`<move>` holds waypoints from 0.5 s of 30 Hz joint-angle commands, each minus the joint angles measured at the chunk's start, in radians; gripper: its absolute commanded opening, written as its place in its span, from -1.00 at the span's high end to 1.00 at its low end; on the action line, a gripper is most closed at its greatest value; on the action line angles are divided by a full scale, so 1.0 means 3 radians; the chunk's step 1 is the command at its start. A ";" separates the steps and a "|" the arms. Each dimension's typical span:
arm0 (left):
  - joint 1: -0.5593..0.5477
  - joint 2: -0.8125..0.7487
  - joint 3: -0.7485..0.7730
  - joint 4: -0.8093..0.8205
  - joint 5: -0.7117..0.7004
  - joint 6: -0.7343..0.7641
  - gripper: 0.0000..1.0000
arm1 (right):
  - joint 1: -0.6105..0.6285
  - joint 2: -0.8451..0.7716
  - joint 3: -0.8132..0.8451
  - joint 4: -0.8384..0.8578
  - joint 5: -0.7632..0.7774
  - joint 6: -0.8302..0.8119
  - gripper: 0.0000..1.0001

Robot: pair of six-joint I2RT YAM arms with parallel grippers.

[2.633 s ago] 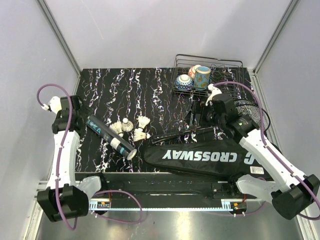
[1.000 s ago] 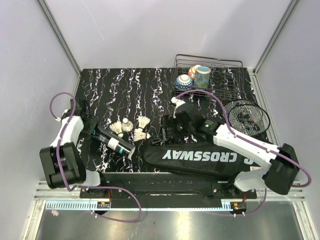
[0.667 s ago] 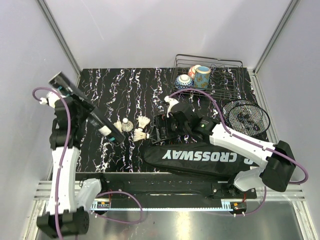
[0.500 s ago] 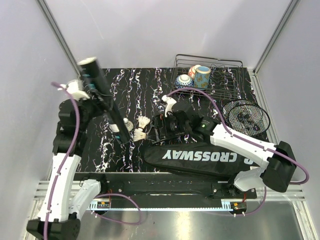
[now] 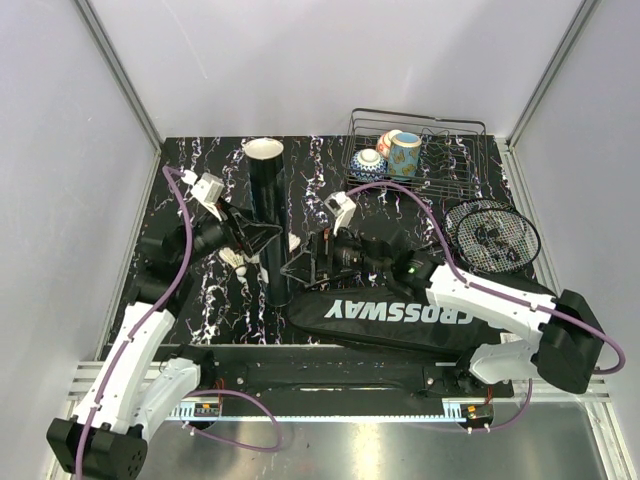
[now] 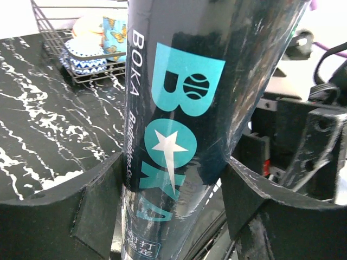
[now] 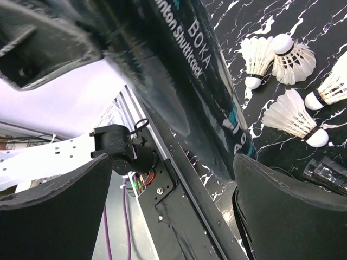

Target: Pack up the badminton gear

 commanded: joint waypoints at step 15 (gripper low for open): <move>-0.0004 0.0083 -0.0139 0.1020 0.0694 -0.0607 0.11 | 0.0336 0.0324 0.0301 0.0418 0.0842 -0.0416 -0.99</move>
